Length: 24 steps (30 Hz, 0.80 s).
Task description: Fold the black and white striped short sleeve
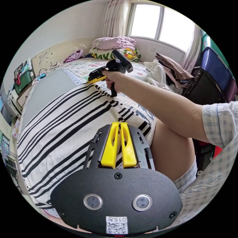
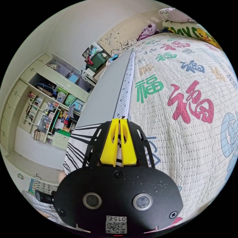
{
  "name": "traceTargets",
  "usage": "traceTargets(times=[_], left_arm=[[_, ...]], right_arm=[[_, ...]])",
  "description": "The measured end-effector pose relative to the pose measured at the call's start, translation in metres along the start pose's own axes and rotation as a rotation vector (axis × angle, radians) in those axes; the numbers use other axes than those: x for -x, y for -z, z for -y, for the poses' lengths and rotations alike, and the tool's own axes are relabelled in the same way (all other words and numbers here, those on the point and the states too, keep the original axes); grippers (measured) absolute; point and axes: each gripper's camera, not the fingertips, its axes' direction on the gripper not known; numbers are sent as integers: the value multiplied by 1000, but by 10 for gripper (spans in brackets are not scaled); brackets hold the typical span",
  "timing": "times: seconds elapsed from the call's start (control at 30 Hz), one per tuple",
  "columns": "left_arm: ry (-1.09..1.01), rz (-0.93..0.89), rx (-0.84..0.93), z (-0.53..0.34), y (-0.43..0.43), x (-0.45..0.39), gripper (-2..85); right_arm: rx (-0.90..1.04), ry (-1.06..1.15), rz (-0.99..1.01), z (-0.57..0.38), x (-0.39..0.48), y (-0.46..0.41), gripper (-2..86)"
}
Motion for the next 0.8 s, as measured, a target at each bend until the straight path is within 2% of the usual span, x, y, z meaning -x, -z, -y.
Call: traceTargets(times=[0.2, 0.43, 0.53, 0.8], left_arm=[[-22, 8, 38, -17, -41, -8, -5], [-35, 37, 70, -31, -87, -12, -3], [-37, 51, 82, -35, -103, -13, -2], [-41, 65, 99, -41, -143, -7, 11]], right_arm=[[38, 102, -155, -14, 34, -21, -3], [30, 143, -189, -48, 49, -24, 4], [0, 219, -315, -82, 79, -11, 18], [-41, 322, -402, -175, 102, 46, 44]])
